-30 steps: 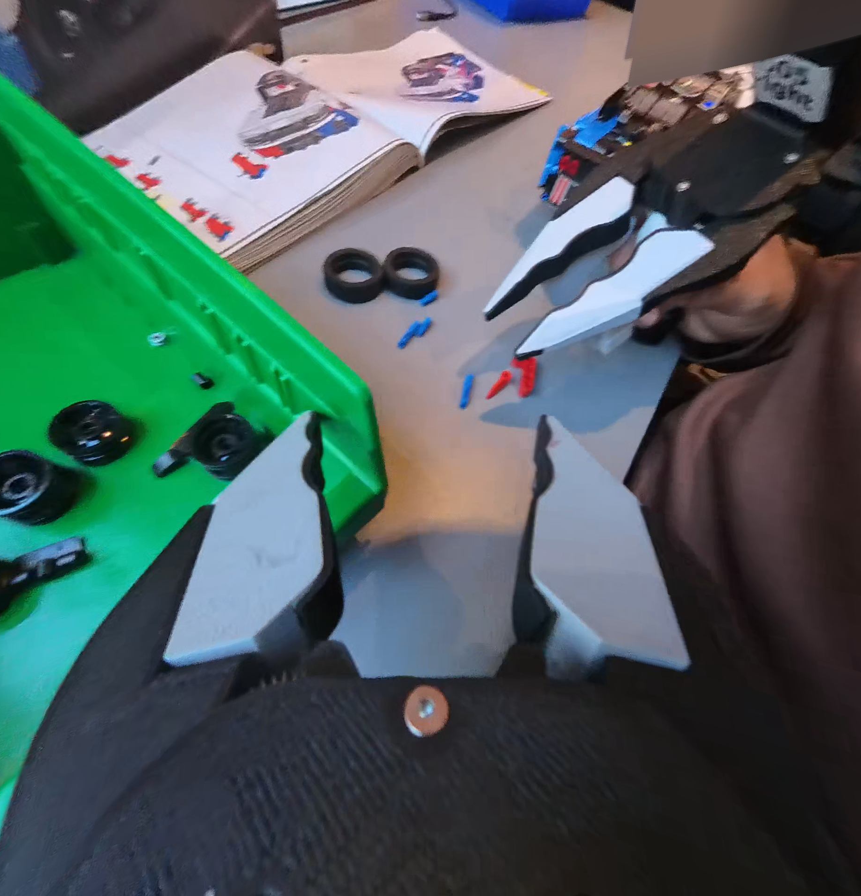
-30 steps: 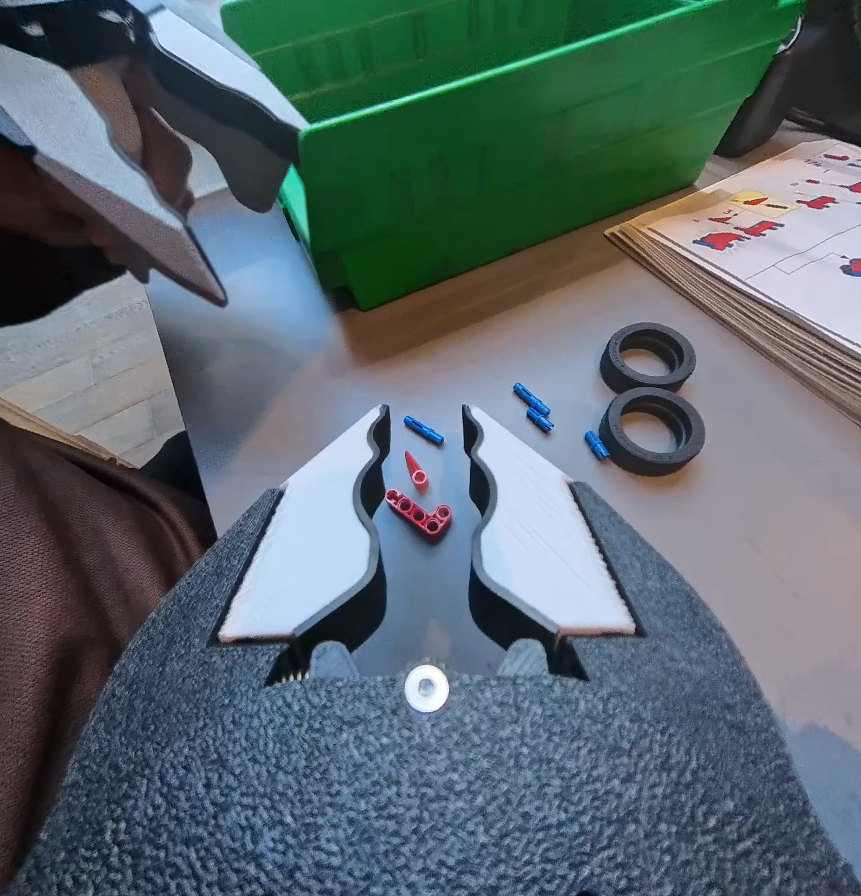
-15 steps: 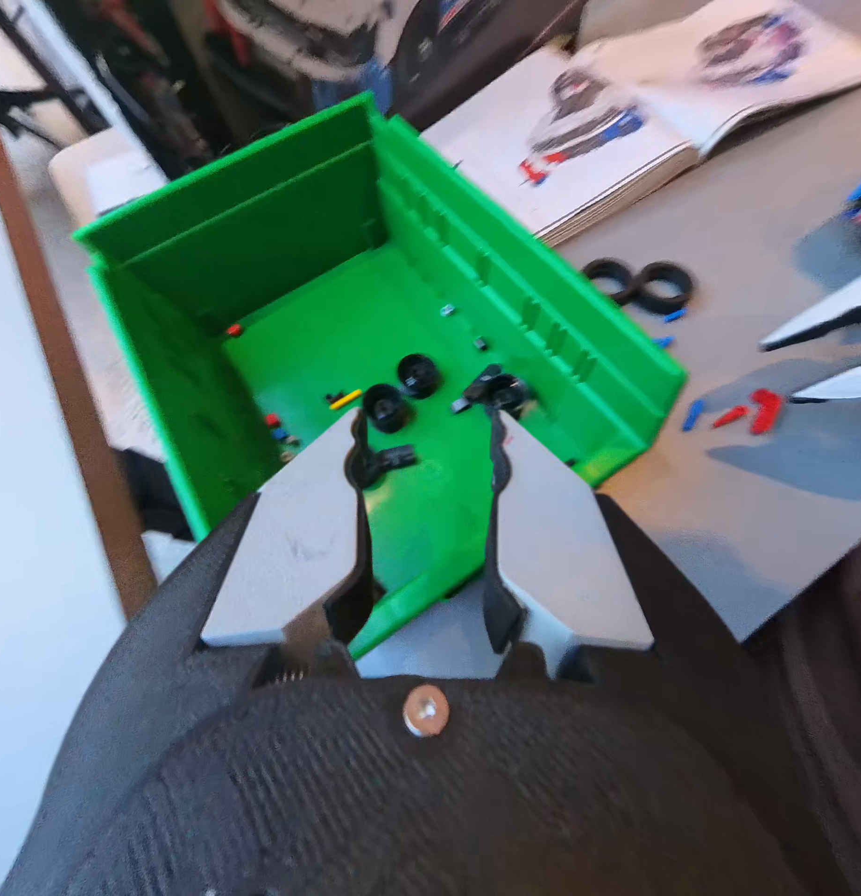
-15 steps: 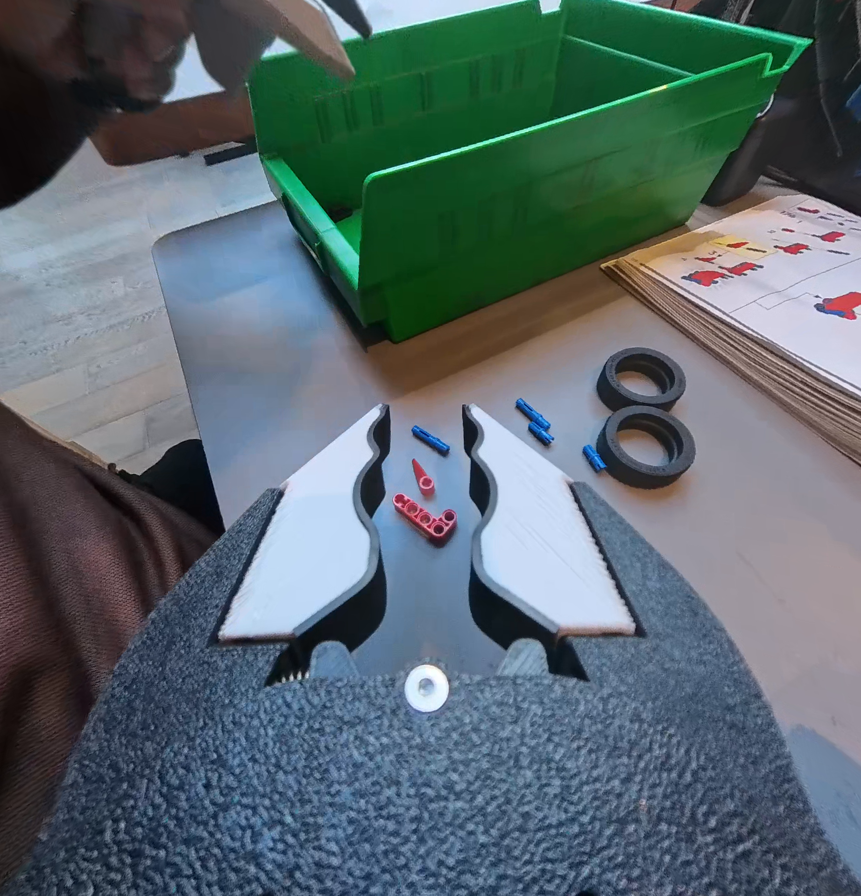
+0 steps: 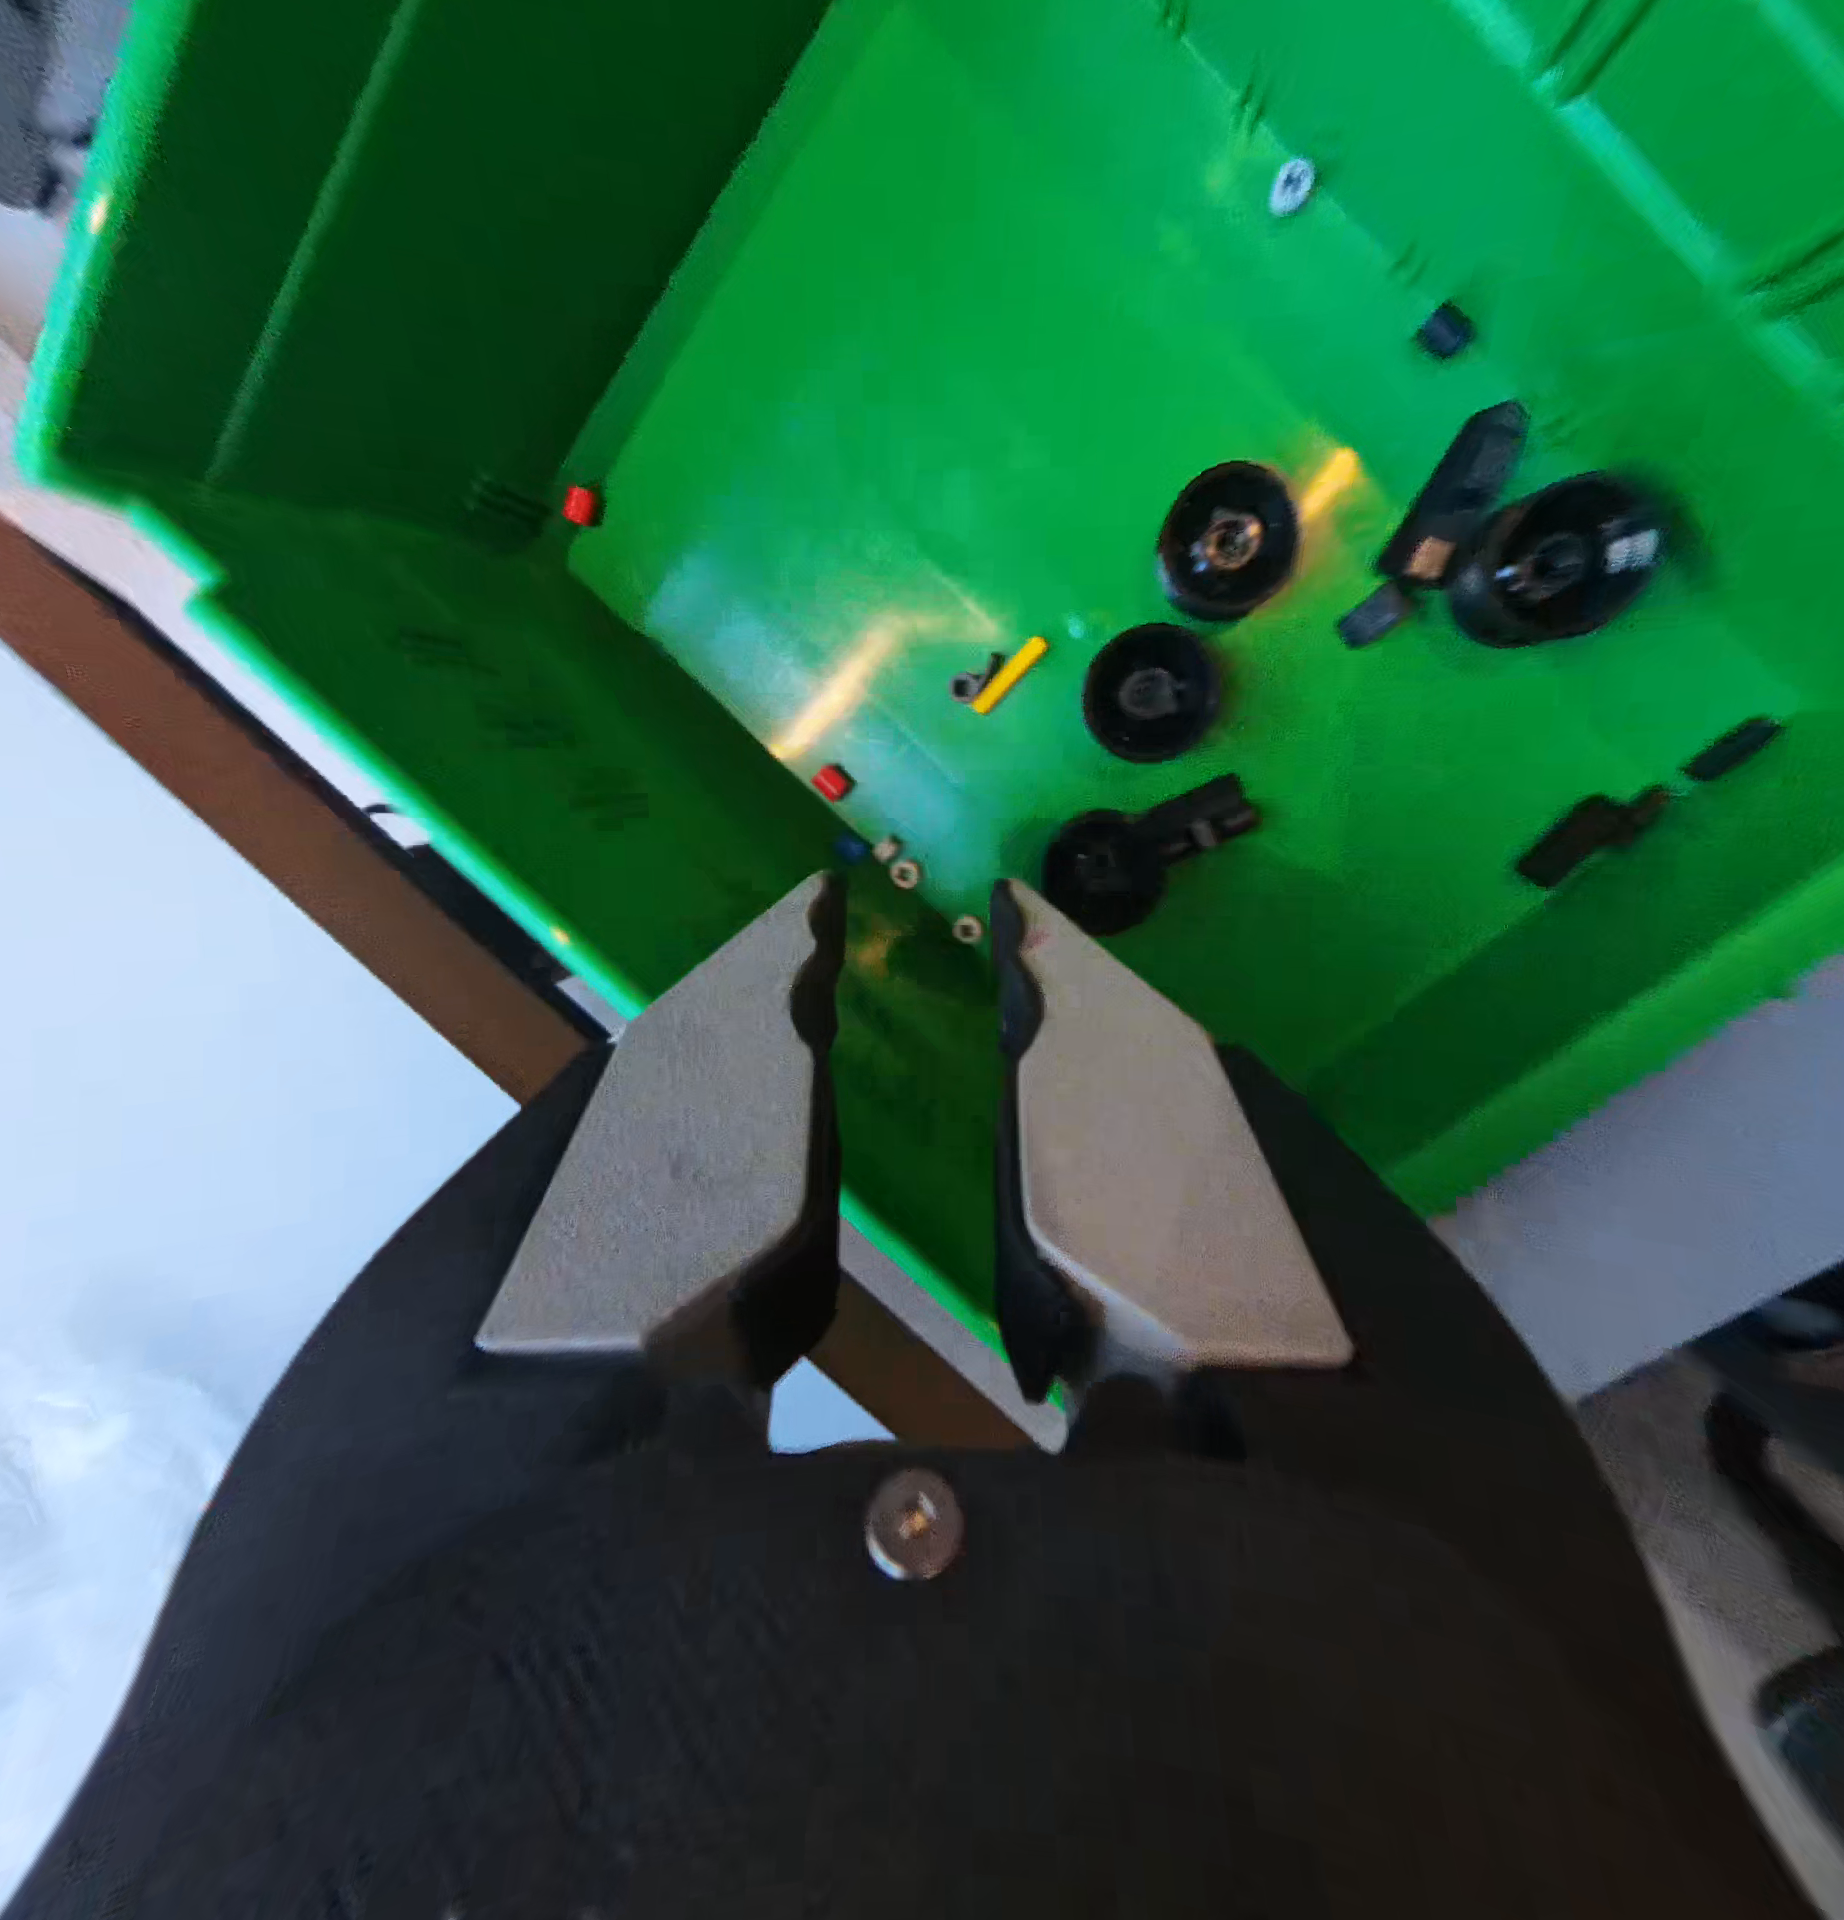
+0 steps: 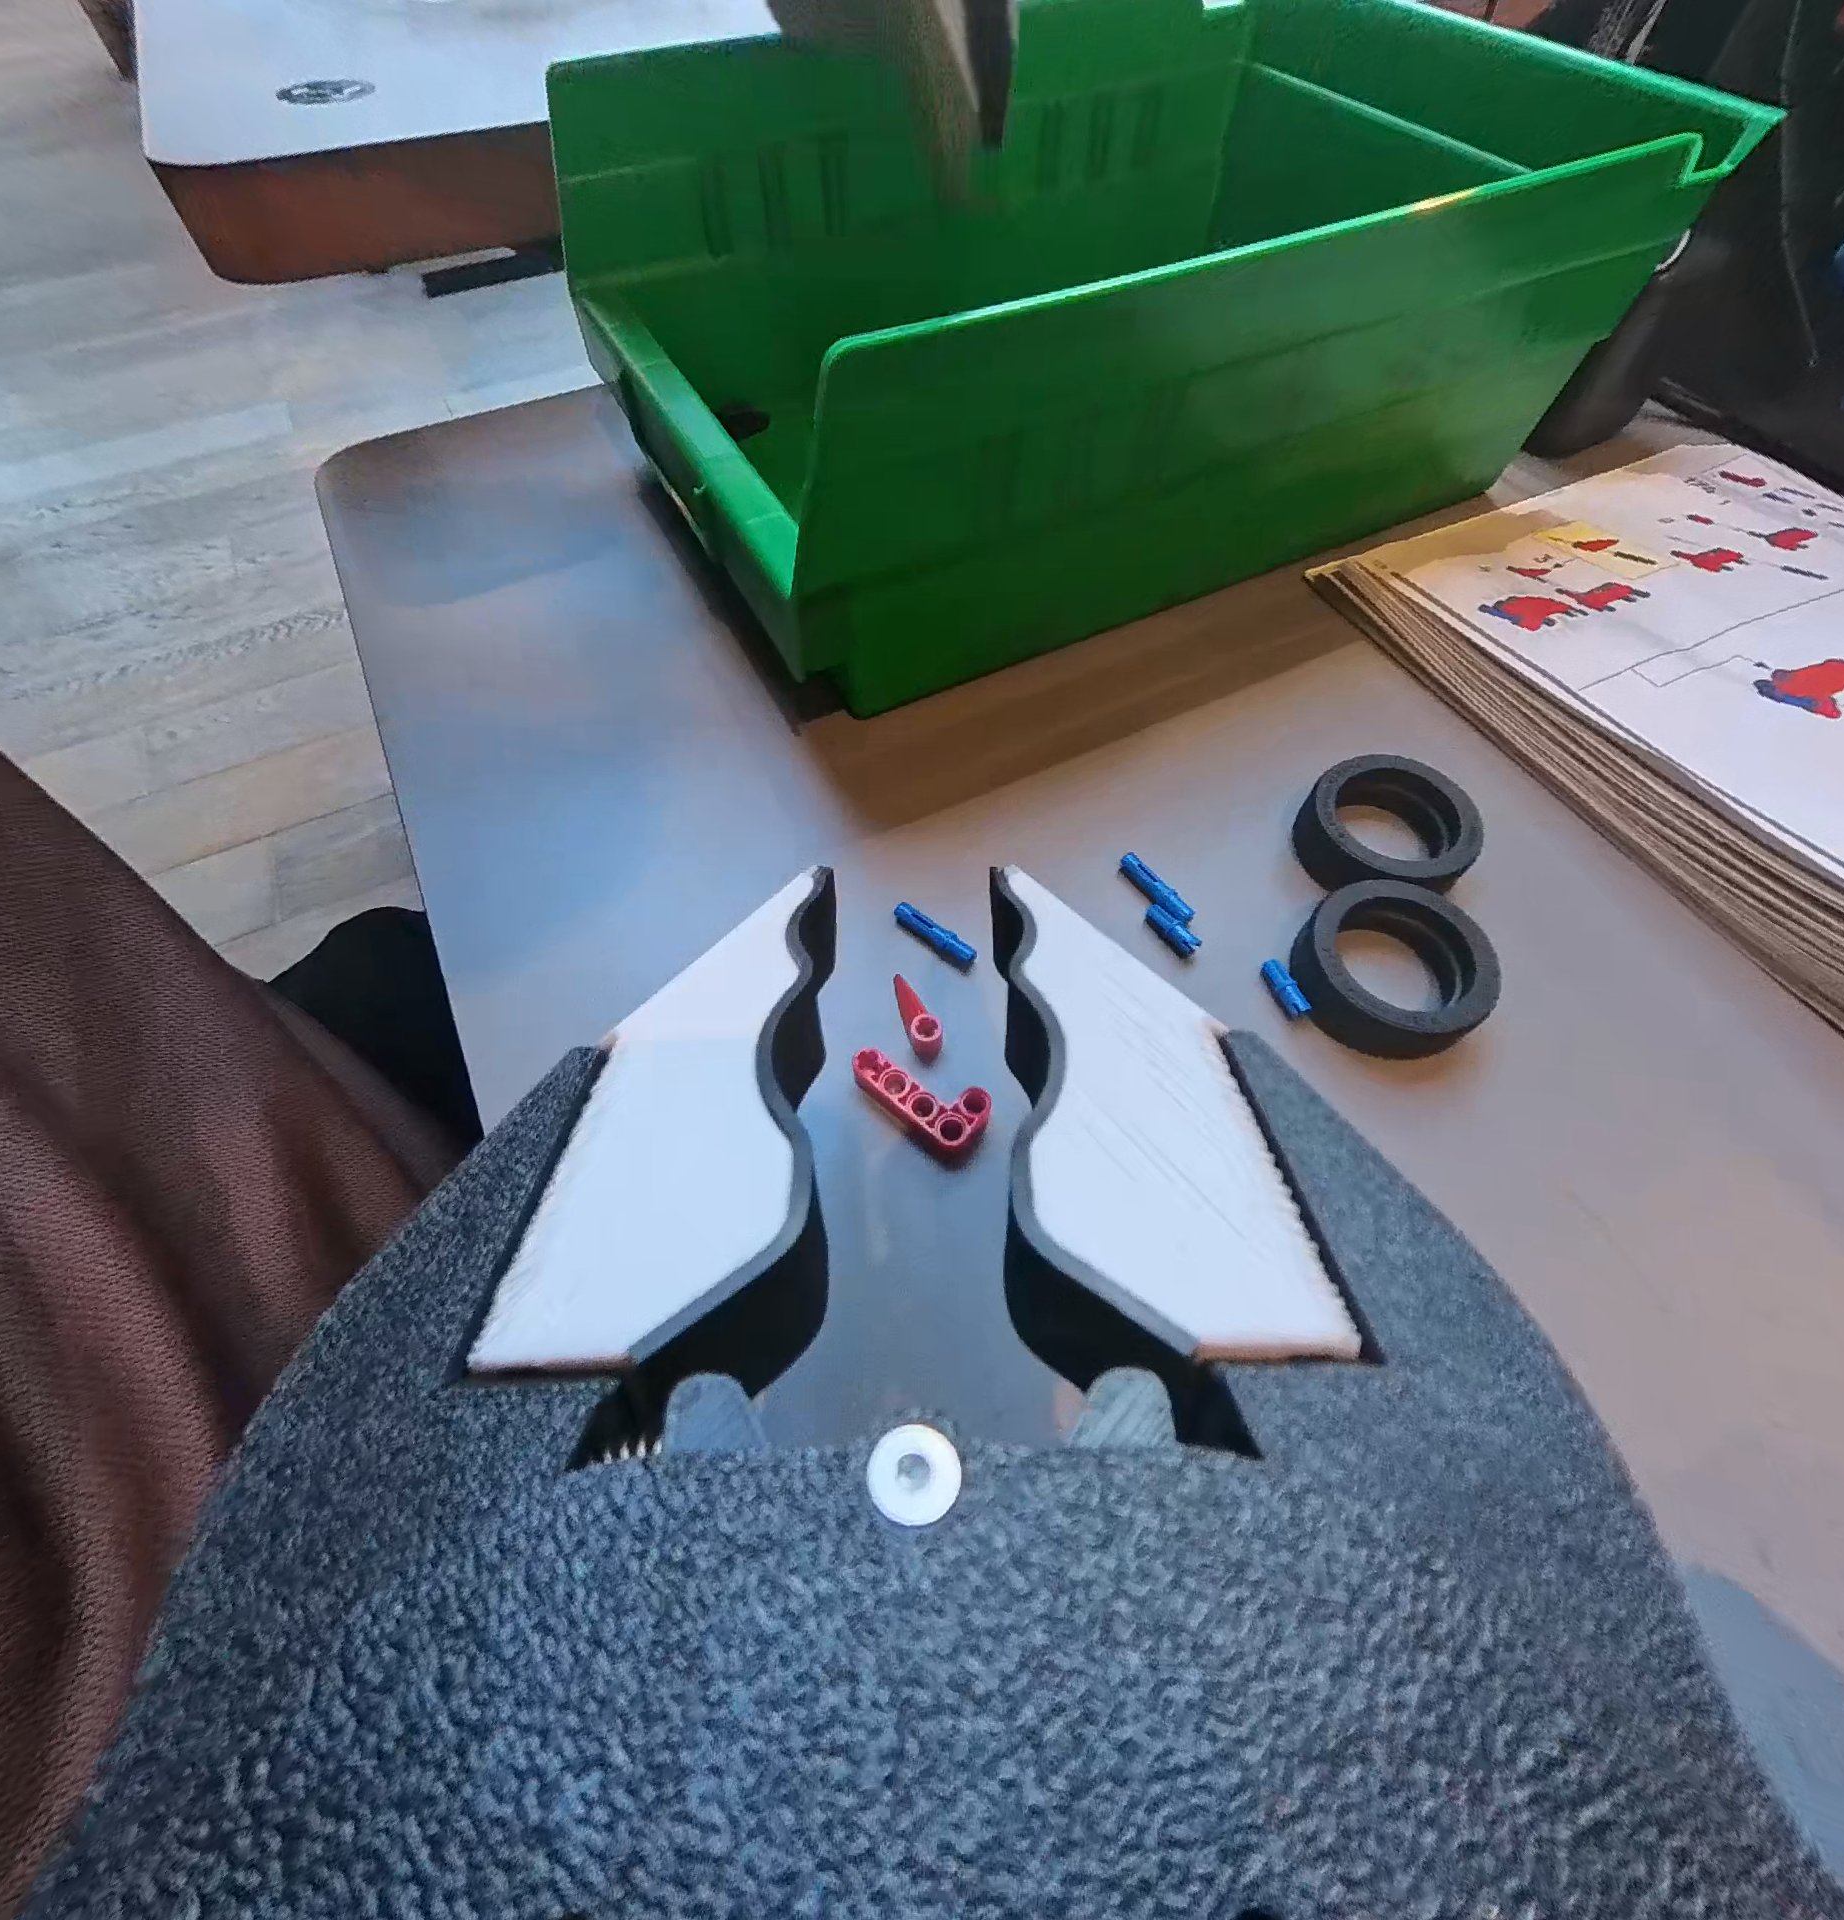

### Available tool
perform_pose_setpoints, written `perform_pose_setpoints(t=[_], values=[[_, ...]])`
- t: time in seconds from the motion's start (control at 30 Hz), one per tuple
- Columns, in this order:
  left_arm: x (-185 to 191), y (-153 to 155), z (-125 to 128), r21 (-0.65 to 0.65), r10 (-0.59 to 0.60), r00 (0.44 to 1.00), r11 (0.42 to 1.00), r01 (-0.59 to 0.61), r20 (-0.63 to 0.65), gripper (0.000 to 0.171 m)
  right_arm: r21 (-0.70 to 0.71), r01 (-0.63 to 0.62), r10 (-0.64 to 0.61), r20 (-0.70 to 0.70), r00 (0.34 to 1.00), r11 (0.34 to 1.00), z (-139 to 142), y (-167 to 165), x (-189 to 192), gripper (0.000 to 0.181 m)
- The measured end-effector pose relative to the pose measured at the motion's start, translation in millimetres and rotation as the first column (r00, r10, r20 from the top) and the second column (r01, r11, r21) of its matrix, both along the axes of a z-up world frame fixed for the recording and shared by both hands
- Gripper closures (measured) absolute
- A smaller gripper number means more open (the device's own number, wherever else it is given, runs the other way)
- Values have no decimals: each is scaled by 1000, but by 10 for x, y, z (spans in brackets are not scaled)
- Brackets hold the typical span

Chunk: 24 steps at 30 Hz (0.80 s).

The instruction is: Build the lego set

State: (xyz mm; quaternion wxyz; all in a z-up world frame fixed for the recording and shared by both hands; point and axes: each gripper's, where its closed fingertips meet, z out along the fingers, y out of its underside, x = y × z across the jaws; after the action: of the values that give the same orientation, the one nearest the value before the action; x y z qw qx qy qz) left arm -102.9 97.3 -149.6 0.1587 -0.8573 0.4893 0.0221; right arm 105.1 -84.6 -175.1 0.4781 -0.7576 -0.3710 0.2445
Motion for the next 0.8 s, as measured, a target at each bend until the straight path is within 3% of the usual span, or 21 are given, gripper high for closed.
perform_pose_setpoints(t=[0.1, 0.23, 0.33, 0.5, 0.57, 0.7, 0.8], values=[[0, 157, -194, -56, -177, 962, 984, 169, -208, 145, 7, 2, -2, -6, 1000, 1000, 14, -1, 5, 153], [-48, 258, -423, -175, -355, 838, 935, 310, -415, 144, 14, -5, 5, -6, 1000, 1000, 19, -14, -2, 153], [-130, 302, -543, -231, -397, 758, 918, 322, -517, 144, 20, -11, 11, -6, 1000, 1000, 26, -27, -7, 153], [-201, 347, -693, -299, -448, 679, 894, 334, -582, 147, 19, -22, 23, -18, 1000, 1000, 40, -45, -10, 153], [-241, 366, -710, -330, -460, 647, 888, 321, -608, 160, 18, -27, 27, -23, 999, 999, 46, -54, -9, 153], [-243, 352, -712, -376, -461, 659, 883, 280, -594, 167, 18, -33, 33, -27, 999, 999, 50, -75, -5, 153], [-203, 392, -651, -342, -457, 679, 888, 309, -574, 167, 21, -38, 39, -25, 999, 999, 50, -88, -6, 153]])
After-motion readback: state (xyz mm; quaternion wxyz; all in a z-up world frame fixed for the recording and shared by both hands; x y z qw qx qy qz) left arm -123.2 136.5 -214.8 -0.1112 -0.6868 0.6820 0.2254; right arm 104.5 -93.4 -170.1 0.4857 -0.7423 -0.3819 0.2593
